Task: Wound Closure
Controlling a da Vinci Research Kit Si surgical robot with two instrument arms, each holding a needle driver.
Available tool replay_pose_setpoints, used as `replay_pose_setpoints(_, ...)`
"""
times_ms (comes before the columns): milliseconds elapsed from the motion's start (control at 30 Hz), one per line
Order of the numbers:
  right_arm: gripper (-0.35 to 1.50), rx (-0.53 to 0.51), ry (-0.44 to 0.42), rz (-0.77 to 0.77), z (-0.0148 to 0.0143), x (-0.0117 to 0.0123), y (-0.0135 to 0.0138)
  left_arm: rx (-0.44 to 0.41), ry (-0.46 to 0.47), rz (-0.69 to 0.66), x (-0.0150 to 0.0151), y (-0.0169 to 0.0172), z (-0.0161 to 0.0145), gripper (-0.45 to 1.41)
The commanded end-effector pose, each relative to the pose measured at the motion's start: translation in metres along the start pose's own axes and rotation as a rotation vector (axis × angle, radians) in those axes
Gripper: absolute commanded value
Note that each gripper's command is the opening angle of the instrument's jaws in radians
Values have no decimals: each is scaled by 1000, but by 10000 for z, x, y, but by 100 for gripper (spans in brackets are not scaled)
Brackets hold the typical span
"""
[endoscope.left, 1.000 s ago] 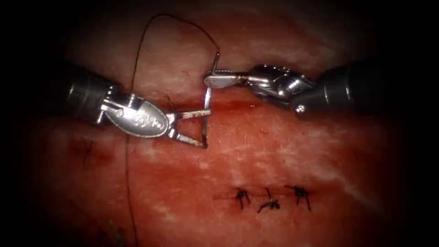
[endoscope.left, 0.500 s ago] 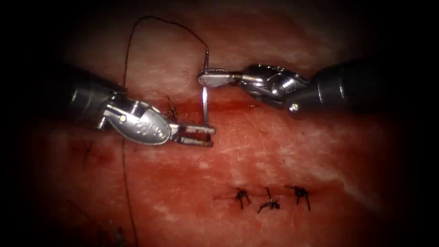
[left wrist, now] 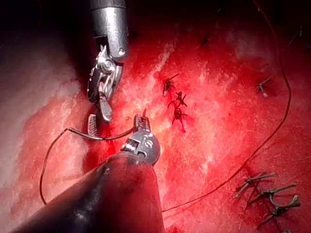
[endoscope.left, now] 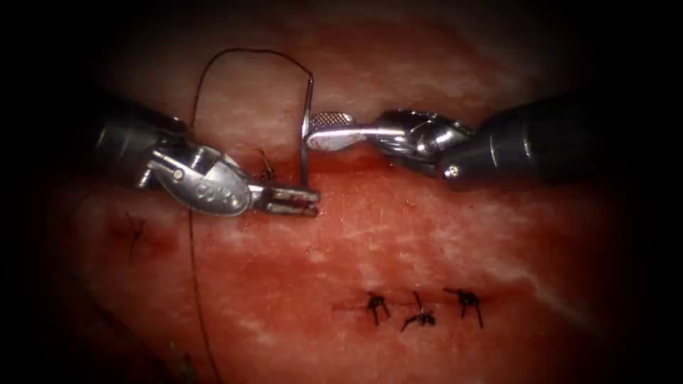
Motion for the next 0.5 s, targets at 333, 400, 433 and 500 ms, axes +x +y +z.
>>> replay_pose_setpoints(333, 96, 44, 38, 74, 7, -7, 17, -8, 11, 80, -2, 8, 2, -45)
replay_pose_setpoints(400, 96, 80, 52, 92, 11, -8, 14, -11, 15, 85, -1, 9, 4, -45)
replay_pose_setpoints(433, 96, 84, 52, 92, 13, -8, 13, -10, 15, 85, -1, 9, 4, -45)
replay_pose_setpoints(500, 96, 87, 49, 91, 17, -9, 12, -12, 17, 91, 0, 10, 4, -45)
